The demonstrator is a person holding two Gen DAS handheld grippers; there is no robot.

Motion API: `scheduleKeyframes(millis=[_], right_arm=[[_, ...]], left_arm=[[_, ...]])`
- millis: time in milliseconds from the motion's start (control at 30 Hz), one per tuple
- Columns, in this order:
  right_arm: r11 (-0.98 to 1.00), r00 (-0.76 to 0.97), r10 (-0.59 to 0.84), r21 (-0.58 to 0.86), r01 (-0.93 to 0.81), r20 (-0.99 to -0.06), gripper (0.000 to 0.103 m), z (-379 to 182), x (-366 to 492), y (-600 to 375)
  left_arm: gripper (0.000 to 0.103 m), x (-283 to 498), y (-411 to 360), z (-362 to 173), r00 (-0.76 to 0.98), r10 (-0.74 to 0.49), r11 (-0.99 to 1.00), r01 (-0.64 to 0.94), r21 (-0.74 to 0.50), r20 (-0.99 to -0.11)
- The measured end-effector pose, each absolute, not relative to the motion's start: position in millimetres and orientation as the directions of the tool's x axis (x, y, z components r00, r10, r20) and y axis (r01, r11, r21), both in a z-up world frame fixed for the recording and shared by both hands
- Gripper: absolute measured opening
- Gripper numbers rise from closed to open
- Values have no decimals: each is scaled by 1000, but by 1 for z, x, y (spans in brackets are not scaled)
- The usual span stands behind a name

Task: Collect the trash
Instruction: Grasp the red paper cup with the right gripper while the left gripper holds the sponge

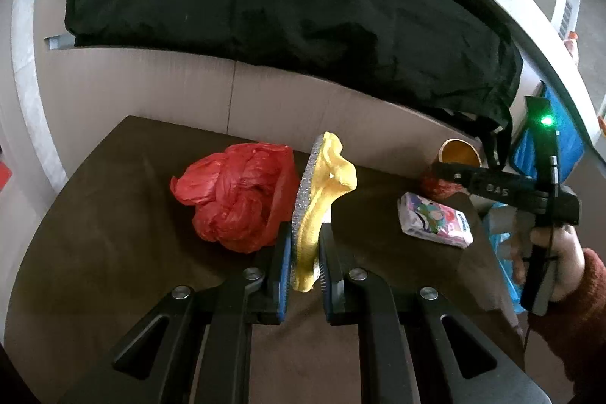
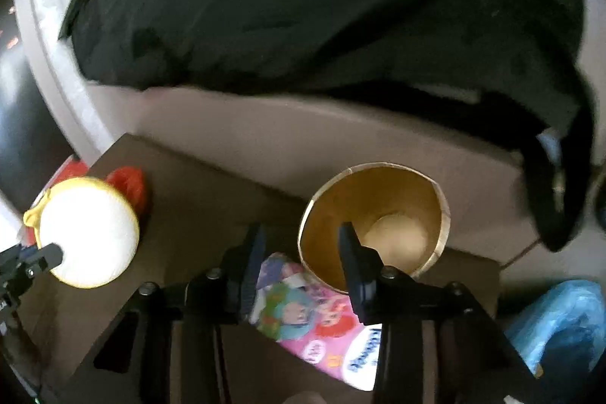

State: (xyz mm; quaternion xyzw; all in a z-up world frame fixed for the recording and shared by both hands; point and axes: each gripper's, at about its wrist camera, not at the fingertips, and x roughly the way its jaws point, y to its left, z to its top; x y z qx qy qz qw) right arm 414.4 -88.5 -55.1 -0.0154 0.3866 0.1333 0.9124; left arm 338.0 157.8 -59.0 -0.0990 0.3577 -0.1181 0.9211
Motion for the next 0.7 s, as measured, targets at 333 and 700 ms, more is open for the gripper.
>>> scheduleKeyframes(millis=[333,700], right_arm=[[966,776,225,31,-257,-589,76,-34,351,-136],[983,728,184,128,-132,-660,76,-82,384,-146]], left_arm=[[14,348,145,-65,718,-293,953,164,-257,-632],[14,354,138,-61,728,-280,956,148,-255,-626]])
